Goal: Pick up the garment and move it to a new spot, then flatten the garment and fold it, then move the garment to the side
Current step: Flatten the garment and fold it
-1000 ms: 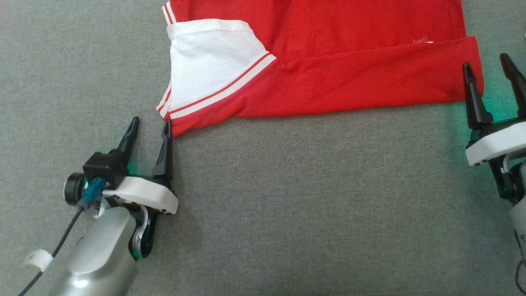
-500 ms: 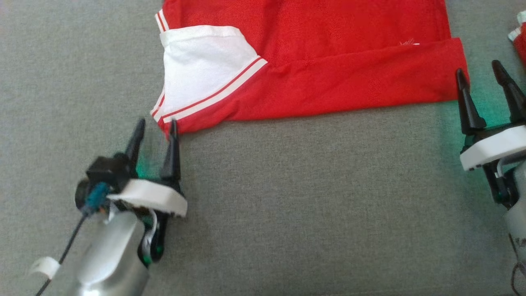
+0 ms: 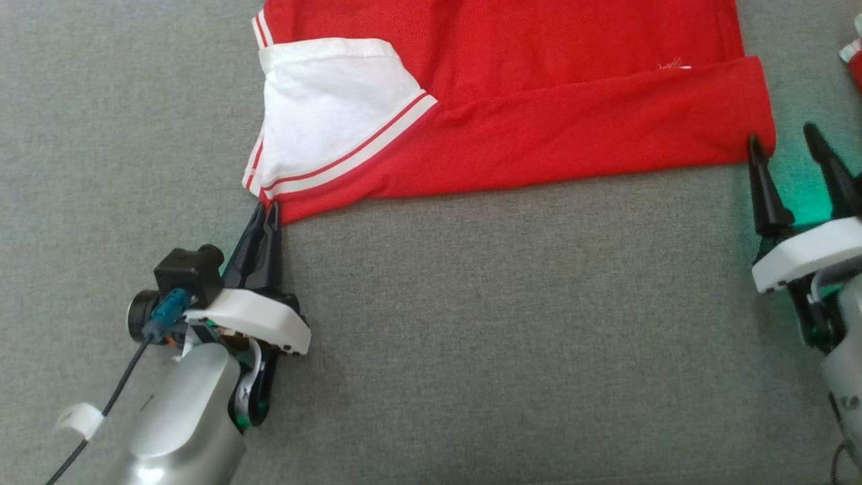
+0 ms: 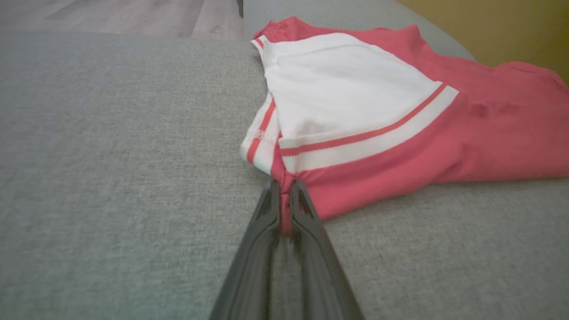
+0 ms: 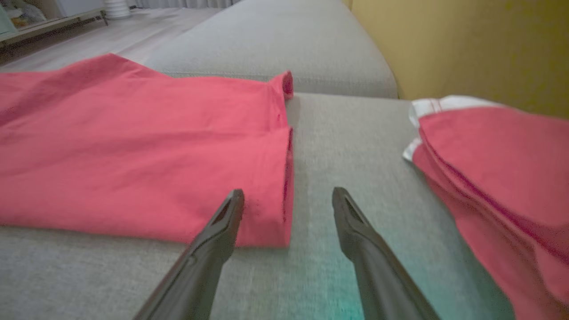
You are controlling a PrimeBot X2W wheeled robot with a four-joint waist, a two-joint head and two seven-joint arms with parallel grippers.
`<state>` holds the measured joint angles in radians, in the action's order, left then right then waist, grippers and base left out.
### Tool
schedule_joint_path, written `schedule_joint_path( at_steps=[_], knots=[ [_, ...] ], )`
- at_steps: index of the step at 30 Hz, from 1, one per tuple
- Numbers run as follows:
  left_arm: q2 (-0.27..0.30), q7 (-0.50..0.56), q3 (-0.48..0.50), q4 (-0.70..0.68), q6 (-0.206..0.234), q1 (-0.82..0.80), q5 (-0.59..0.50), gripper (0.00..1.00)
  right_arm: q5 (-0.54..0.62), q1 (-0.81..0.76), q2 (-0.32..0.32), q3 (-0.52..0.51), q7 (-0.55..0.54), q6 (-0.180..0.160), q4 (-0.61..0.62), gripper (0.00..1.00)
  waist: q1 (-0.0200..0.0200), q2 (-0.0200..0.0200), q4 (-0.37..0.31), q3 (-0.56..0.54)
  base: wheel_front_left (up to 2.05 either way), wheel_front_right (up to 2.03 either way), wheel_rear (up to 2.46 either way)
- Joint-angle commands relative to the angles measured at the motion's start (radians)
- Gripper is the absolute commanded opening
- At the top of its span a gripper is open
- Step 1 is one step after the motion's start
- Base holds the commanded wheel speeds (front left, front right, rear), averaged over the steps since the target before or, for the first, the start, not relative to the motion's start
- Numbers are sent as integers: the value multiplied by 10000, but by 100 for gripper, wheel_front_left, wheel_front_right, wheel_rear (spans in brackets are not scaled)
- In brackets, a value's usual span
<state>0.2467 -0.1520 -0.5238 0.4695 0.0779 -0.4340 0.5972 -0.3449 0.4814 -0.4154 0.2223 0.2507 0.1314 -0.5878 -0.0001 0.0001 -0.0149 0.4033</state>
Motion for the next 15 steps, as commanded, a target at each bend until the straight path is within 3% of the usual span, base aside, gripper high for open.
schedule_joint_path(
  at_steps=[1, 9, 12, 15],
  knots=[
    [211, -124, 108, -30, -93, -3, -59, 0, -293, -94, -1, 68, 110, -7, -187, 100, 1, -1, 82, -57, 0, 0, 0],
    [455, -468, 42, -307, -82, -77, -315, 0, -1269, 206, 245, 603, 3, -7, -1365, 100, 1, -1, 206, -233, 0, 0, 0],
    [542, -470, 29, -324, -78, -50, -325, 0, -1590, 349, 195, 941, 14, -7, -1598, 0, 1, -1, 206, -308, 0, 0, 0],
    [605, -499, 17, -368, -83, 10, -321, 0, -1847, 444, 118, 1271, 42, -7, -1730, 0, 1, -1, 187, -419, 0, 0, 0]
  ],
)
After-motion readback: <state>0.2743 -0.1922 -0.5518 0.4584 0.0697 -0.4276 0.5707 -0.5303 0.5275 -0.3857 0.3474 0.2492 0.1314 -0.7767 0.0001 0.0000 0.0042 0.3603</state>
